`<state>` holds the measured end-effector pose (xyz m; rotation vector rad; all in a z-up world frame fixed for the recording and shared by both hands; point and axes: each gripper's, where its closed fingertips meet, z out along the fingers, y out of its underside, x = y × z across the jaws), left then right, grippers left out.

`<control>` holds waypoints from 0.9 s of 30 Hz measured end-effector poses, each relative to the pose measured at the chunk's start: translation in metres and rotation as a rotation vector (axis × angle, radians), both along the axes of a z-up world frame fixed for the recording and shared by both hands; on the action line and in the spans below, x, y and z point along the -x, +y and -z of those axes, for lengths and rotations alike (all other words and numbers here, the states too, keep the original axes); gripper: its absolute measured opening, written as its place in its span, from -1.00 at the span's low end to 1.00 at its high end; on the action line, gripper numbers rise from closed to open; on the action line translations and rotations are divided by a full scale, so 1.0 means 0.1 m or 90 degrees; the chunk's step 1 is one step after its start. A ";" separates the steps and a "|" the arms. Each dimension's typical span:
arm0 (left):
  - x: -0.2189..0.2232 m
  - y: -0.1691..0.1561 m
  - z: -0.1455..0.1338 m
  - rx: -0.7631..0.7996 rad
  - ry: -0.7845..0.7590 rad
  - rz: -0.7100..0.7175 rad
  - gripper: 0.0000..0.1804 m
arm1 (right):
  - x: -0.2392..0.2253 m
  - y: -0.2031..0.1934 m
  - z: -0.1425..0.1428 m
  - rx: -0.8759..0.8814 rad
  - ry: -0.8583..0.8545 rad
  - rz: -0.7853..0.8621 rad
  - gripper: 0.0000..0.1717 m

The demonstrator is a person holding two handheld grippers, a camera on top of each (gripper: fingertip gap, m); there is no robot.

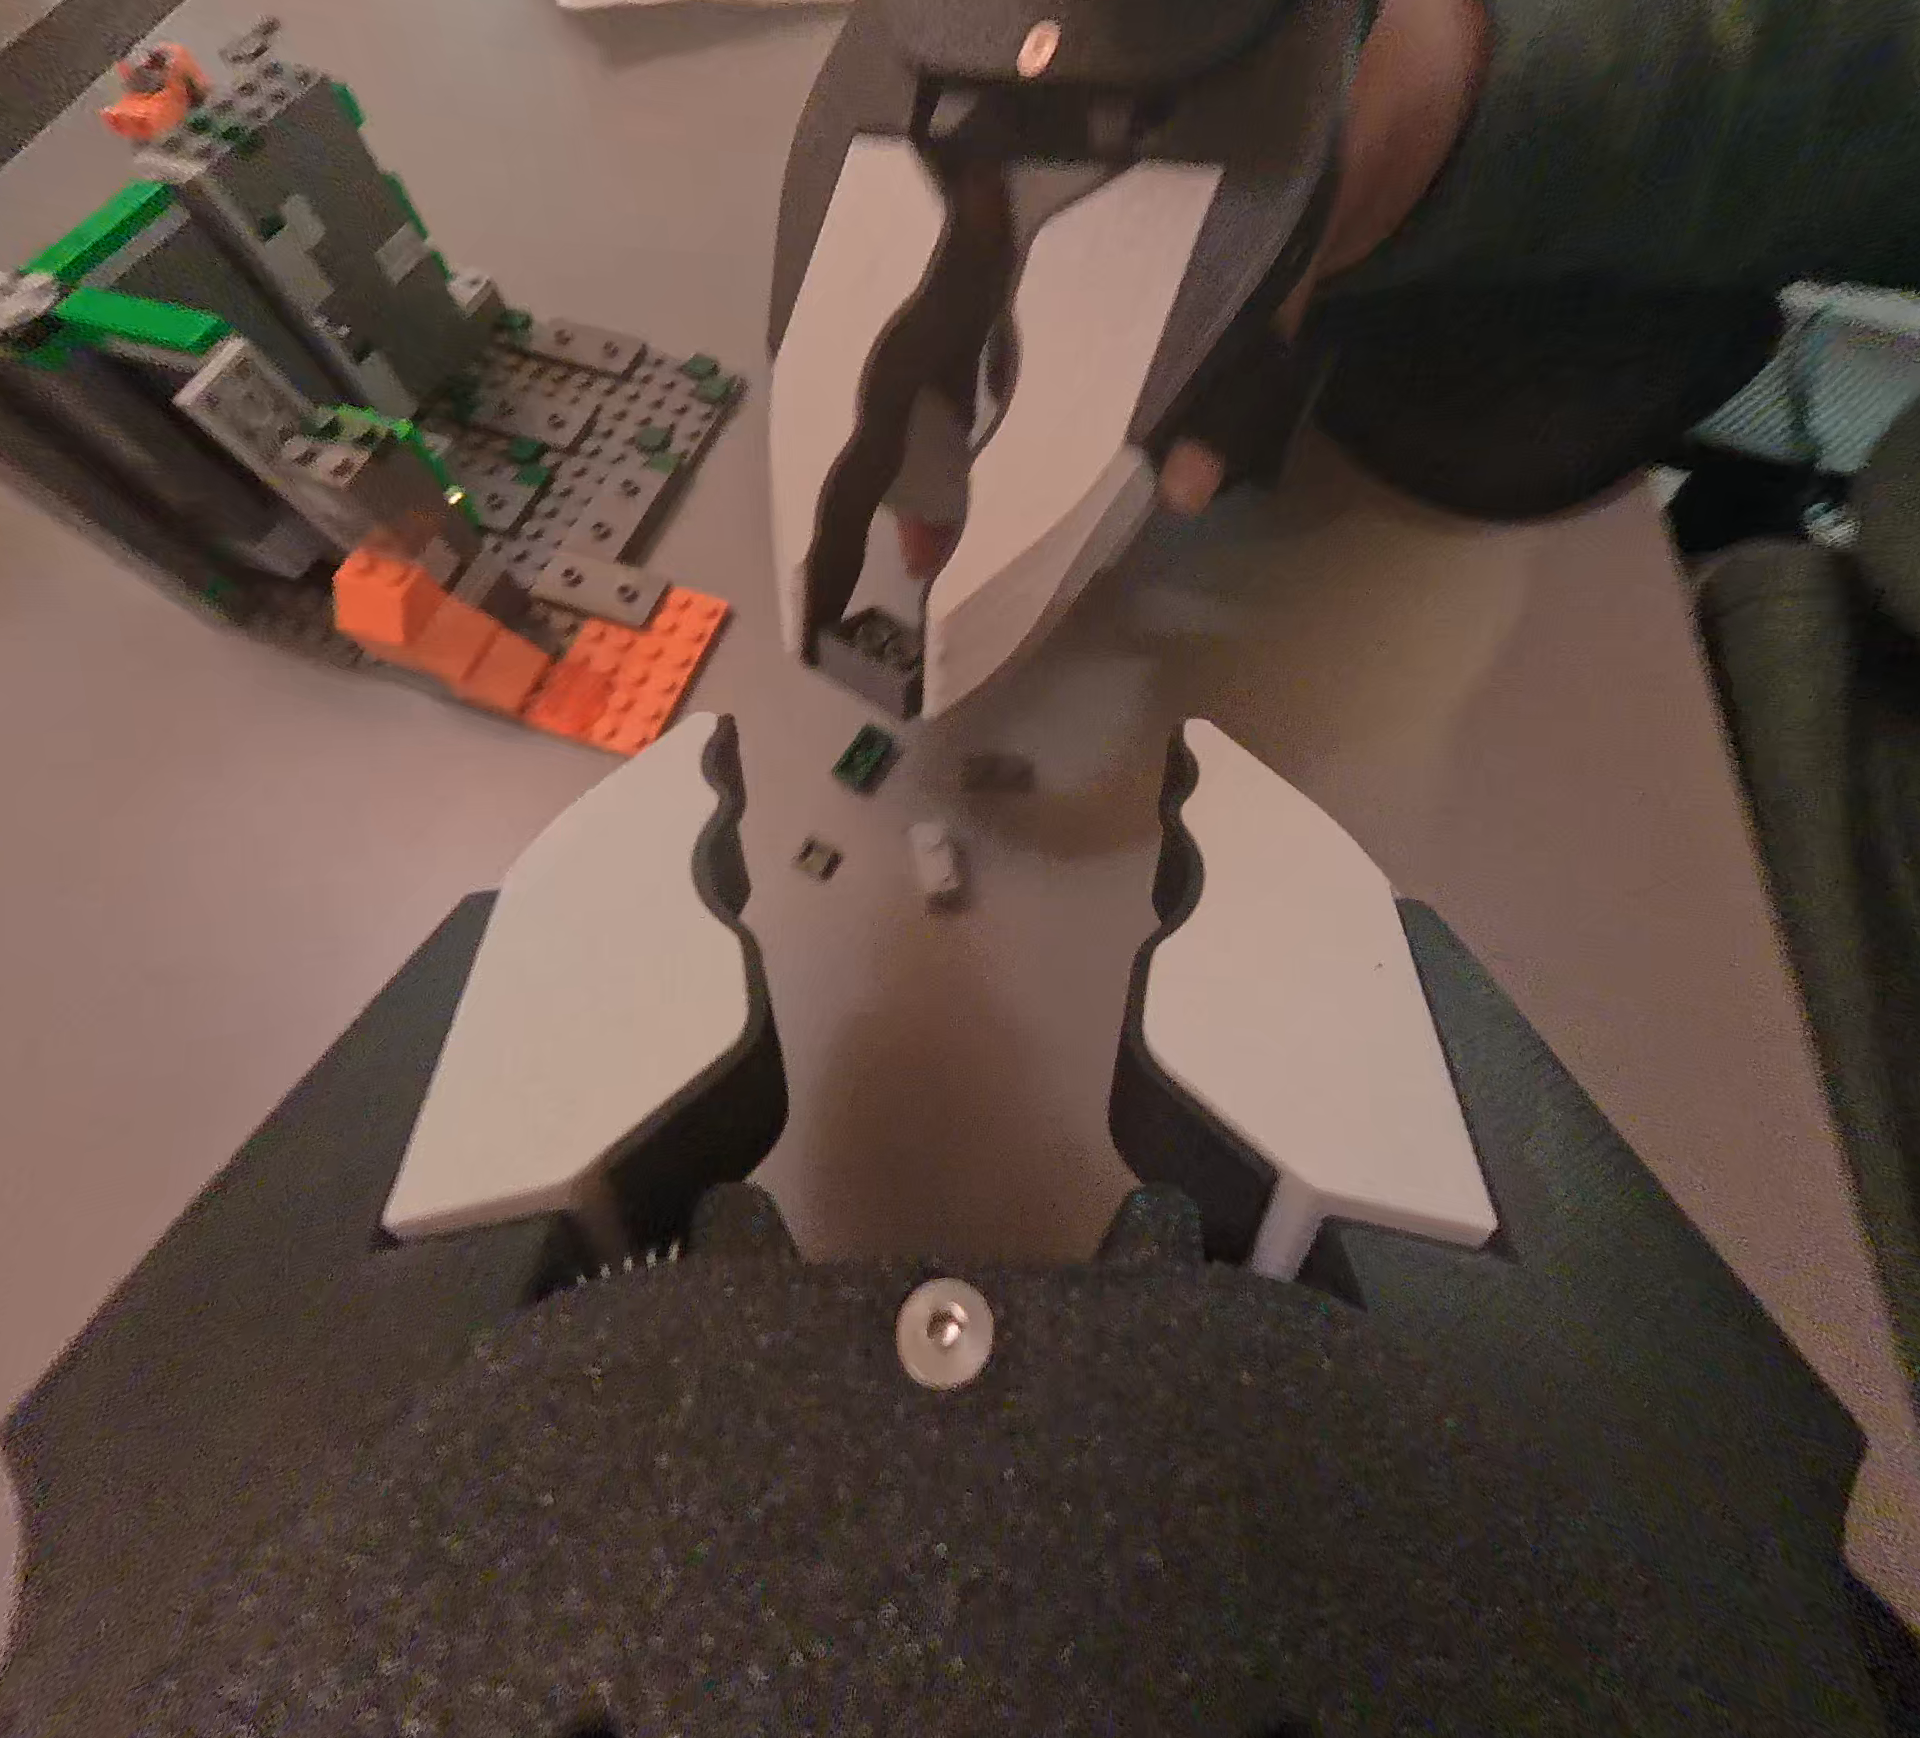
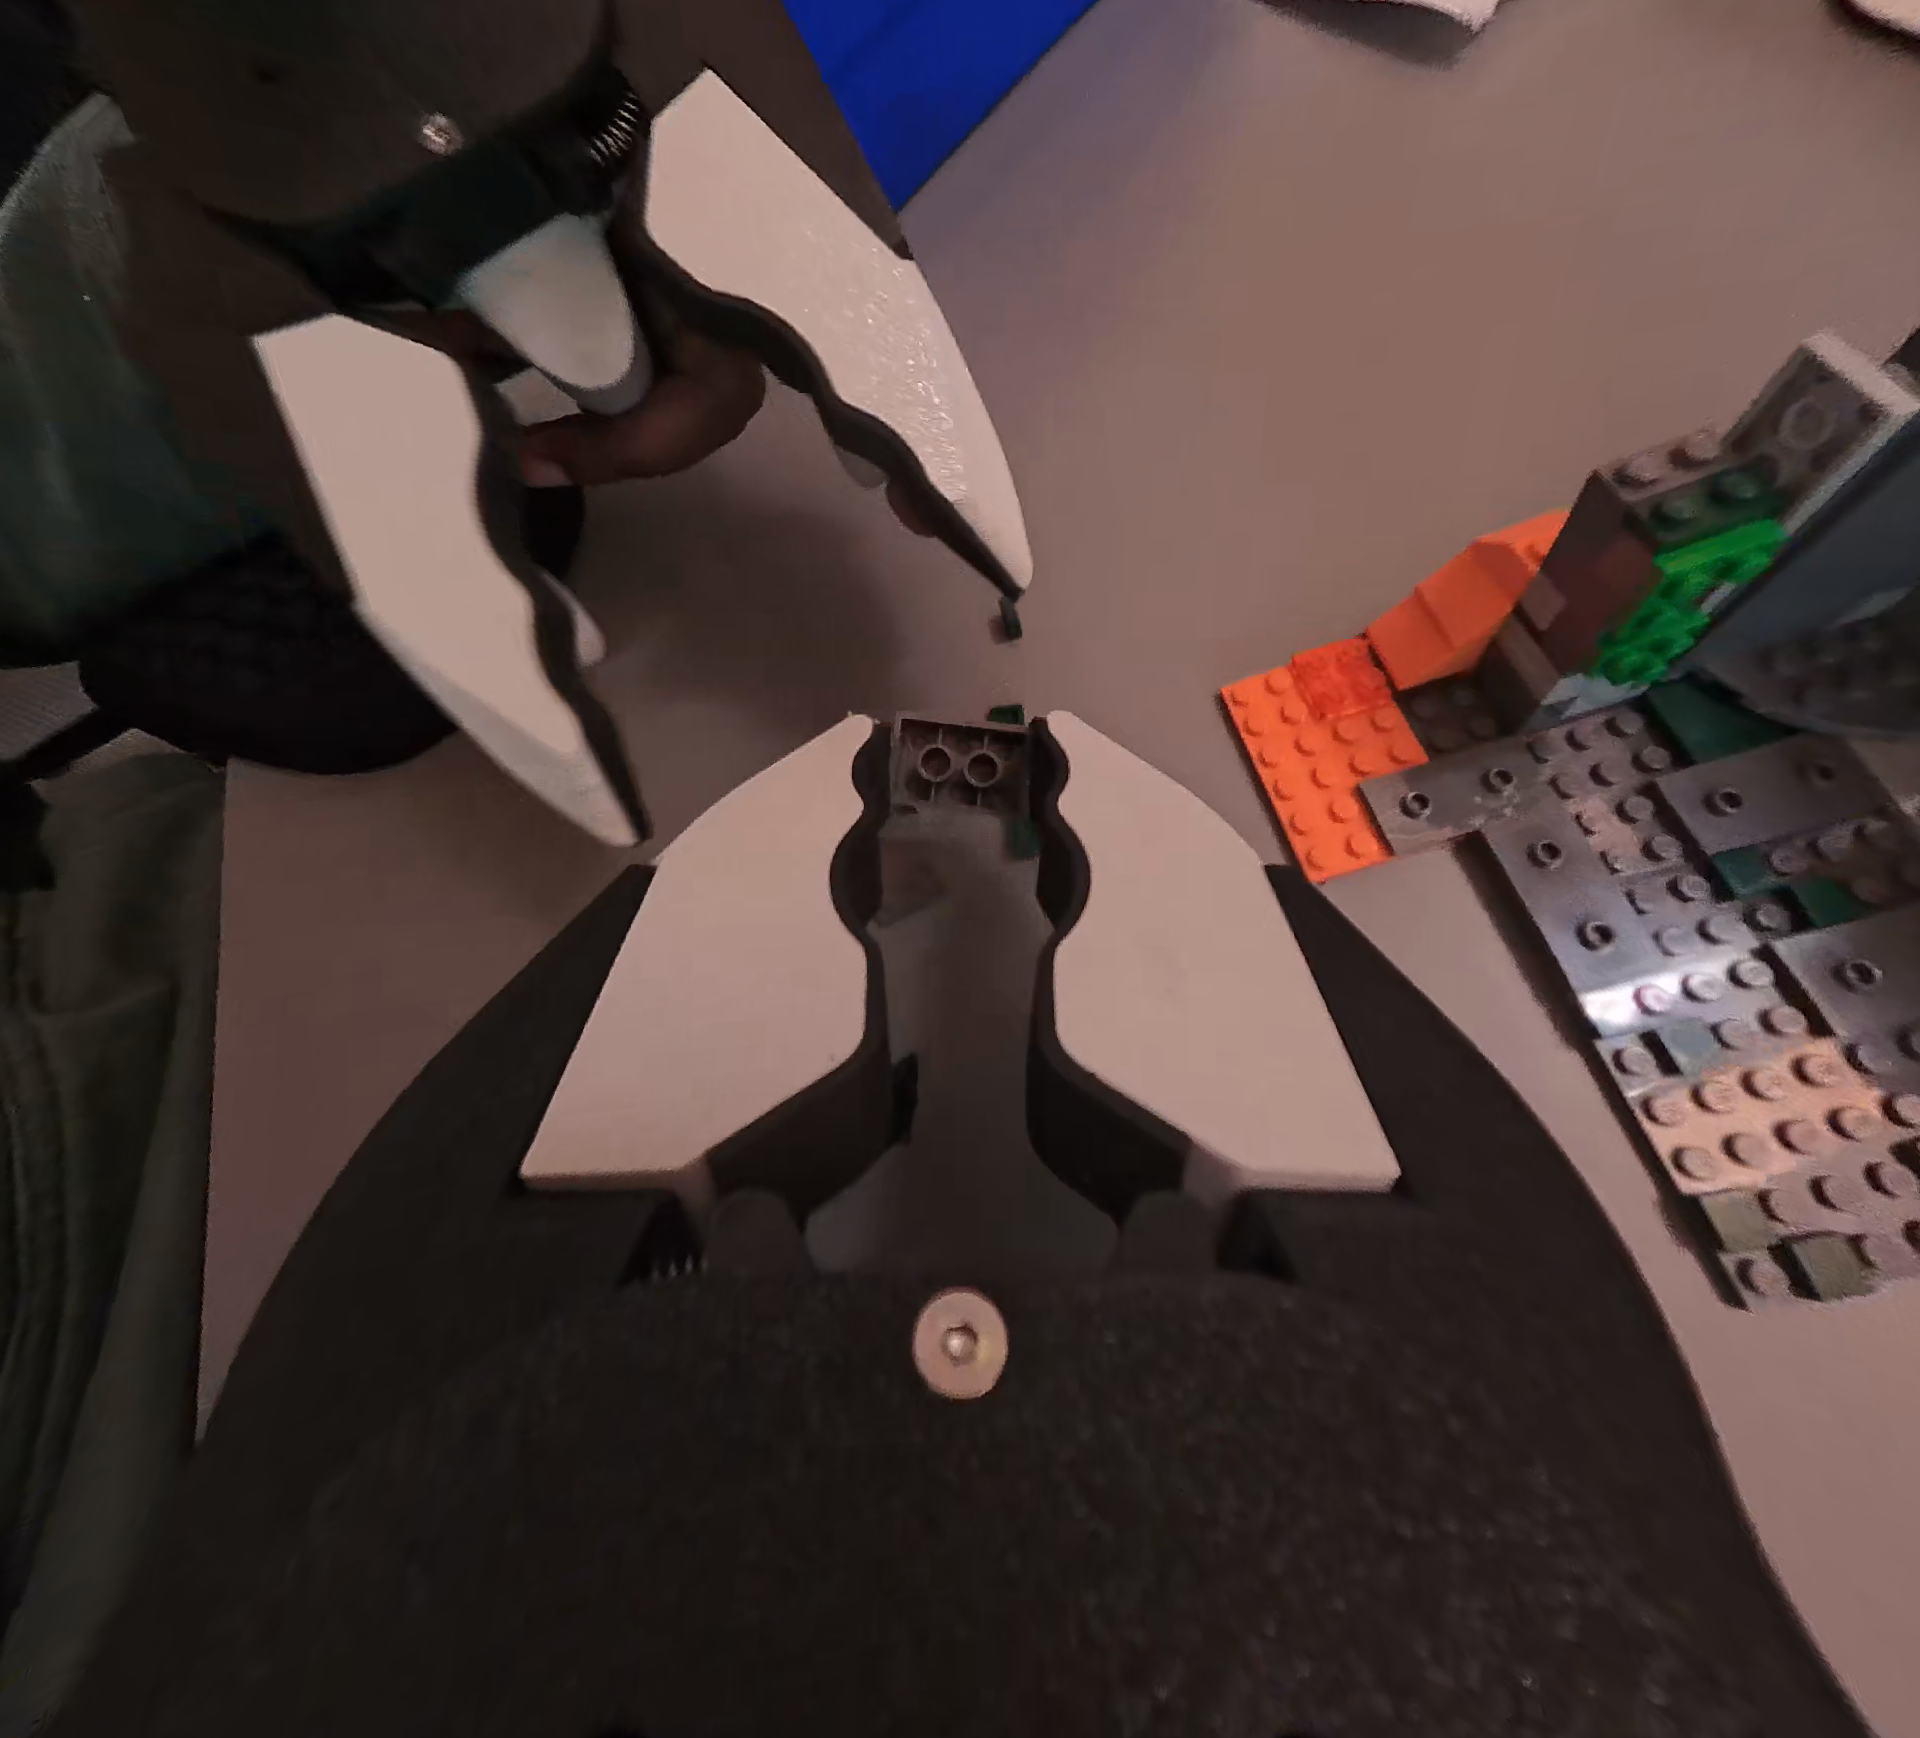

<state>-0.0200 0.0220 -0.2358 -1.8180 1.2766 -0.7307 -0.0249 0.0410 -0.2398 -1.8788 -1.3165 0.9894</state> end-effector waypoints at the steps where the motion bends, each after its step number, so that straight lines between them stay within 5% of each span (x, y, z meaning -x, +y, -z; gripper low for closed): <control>1: 0.06 0.05 0.04 -0.014 0.027 -0.013 -0.17 | -0.01 0.01 -0.01 -0.007 0.005 0.000 -0.71; 12: 0.38 0.18 0.40 -0.001 0.172 -0.060 -0.30 | -0.12 0.23 0.00 -0.067 0.031 0.027 -0.70; 27: 0.20 0.21 0.48 0.025 0.158 -0.094 -0.36 | -0.11 0.25 0.08 -0.086 0.008 0.035 -0.70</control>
